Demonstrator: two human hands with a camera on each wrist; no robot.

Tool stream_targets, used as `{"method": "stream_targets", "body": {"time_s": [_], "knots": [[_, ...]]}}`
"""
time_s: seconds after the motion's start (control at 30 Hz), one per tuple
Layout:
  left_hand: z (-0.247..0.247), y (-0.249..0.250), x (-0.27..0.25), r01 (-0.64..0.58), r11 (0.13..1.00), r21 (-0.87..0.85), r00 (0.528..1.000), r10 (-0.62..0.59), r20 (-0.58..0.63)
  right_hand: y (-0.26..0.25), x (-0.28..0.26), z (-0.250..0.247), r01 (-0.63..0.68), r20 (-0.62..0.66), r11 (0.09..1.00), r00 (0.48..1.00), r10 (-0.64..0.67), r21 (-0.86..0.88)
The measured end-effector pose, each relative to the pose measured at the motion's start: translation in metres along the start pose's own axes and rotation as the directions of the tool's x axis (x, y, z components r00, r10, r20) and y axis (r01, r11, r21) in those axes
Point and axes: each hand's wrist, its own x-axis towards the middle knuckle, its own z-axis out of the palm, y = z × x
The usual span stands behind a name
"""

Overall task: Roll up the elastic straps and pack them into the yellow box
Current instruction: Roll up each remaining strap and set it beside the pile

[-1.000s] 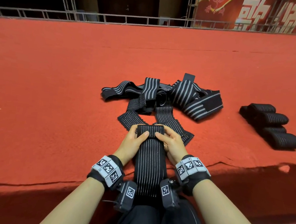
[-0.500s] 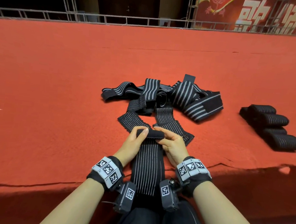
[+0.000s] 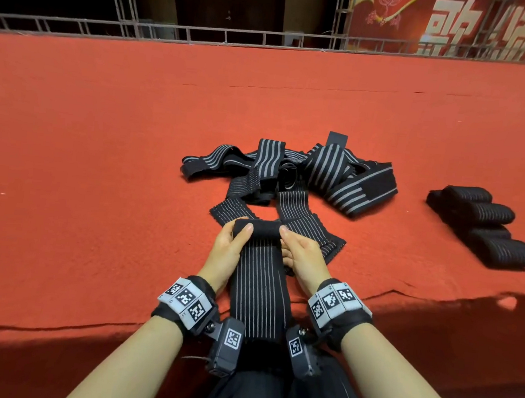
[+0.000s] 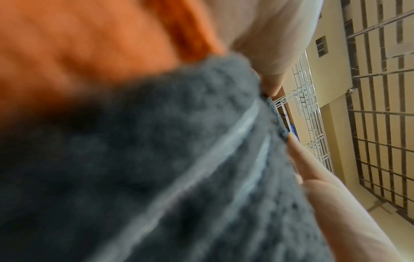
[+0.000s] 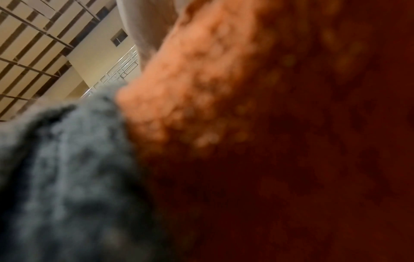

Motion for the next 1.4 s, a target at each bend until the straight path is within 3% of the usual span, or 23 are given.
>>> {"method": "stream_targets", "body": {"time_s": [0.33, 0.43, 0.7, 0.87, 1.13, 1.27, 1.33, 1.4], "knots": [[0.003, -0.001, -0.002, 0.064, 0.997, 0.036, 0.991, -0.068, 0.113, -0.004, 0.001, -0.001, -0.084, 0.012, 0.994, 0.996, 0.083, 0.076], [0.003, 0.001, -0.003, 0.082, 0.994, 0.071, 0.989, -0.089, 0.117, -0.003, 0.000, -0.001, -0.057, 0.027, 0.995, 0.998, 0.055, 0.076], [0.003, 0.011, -0.006, 0.061, 0.987, 0.151, 0.988, -0.081, 0.128, -0.001, 0.002, -0.010, -0.035, 0.013, 0.945, 0.999, 0.032, 0.324], [0.000, 0.009, -0.009, 0.079, 0.988, 0.132, 0.981, -0.100, 0.168, 0.001, 0.004, -0.012, -0.053, 0.009, 0.932, 0.999, 0.053, 0.359], [0.003, 0.011, -0.011, 0.080, 0.991, 0.111, 0.991, -0.091, 0.100, 0.002, 0.004, -0.015, -0.048, 0.035, 0.929, 0.999, 0.038, 0.367], [0.012, 0.013, -0.010, -0.011, 0.938, 0.346, 0.988, -0.043, 0.150, 0.003, 0.006, -0.015, -0.044, 0.022, 0.895, 0.999, 0.039, 0.444], [0.018, 0.019, -0.013, 0.051, 0.907, 0.418, 0.975, -0.136, 0.175, 0.001, 0.006, -0.015, -0.048, 0.024, 0.881, 0.999, 0.042, 0.470], [0.020, 0.025, -0.018, 0.204, 0.927, 0.315, 0.957, -0.257, 0.136, -0.001, 0.005, -0.015, -0.048, 0.031, 0.878, 0.999, 0.037, 0.476]]}}
